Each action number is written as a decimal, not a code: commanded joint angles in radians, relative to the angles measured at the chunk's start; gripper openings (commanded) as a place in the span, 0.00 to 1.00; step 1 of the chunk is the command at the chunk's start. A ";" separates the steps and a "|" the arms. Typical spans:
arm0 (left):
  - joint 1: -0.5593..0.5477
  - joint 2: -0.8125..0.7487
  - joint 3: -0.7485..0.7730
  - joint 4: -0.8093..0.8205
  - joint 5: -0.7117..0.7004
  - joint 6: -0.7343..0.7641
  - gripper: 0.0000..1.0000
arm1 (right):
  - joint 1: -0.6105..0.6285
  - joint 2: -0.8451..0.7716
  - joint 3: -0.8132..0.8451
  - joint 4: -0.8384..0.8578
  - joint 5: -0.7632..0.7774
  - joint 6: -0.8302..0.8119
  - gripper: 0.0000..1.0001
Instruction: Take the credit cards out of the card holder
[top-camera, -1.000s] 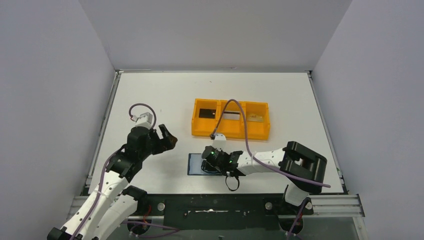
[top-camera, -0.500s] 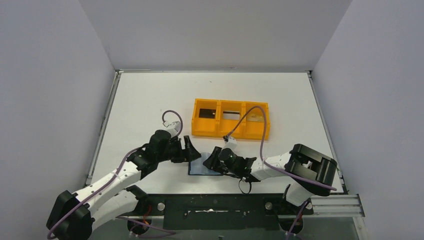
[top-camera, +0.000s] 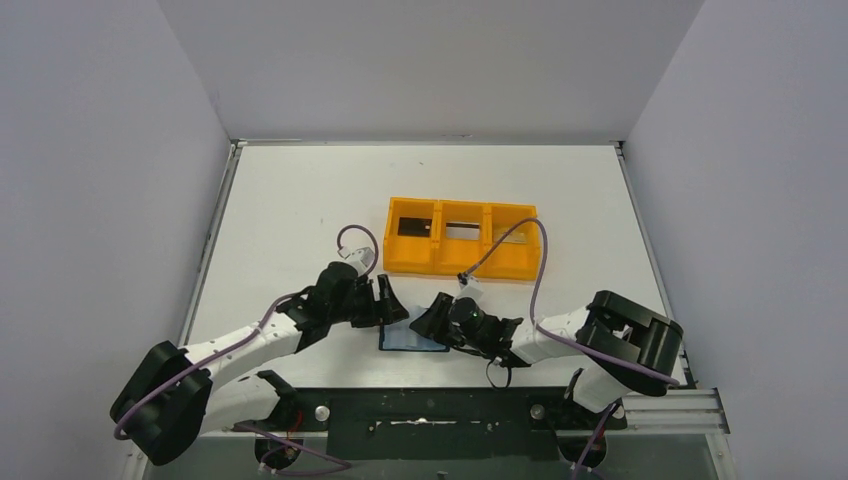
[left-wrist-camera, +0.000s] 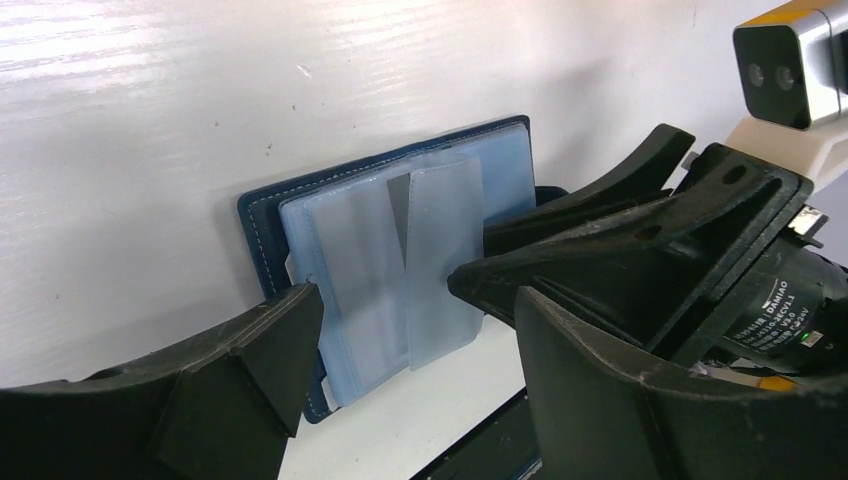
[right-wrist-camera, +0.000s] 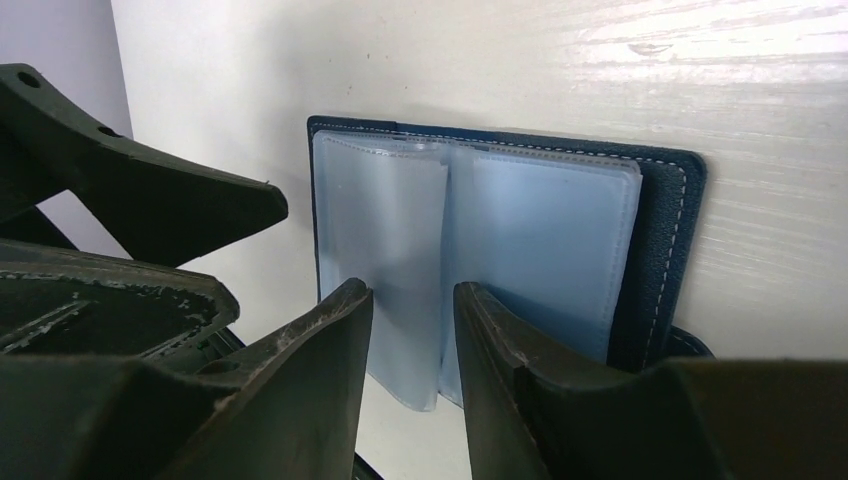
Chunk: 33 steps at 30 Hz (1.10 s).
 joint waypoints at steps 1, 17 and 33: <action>-0.009 0.016 0.012 0.113 0.024 -0.011 0.70 | -0.009 -0.021 -0.036 -0.024 0.042 0.012 0.39; -0.037 0.036 0.005 0.117 0.000 -0.033 0.66 | -0.006 -0.023 -0.020 -0.031 0.039 -0.027 0.33; -0.030 -0.422 0.014 -0.333 -0.484 -0.150 0.66 | 0.148 0.120 0.461 -0.717 0.345 -0.146 0.53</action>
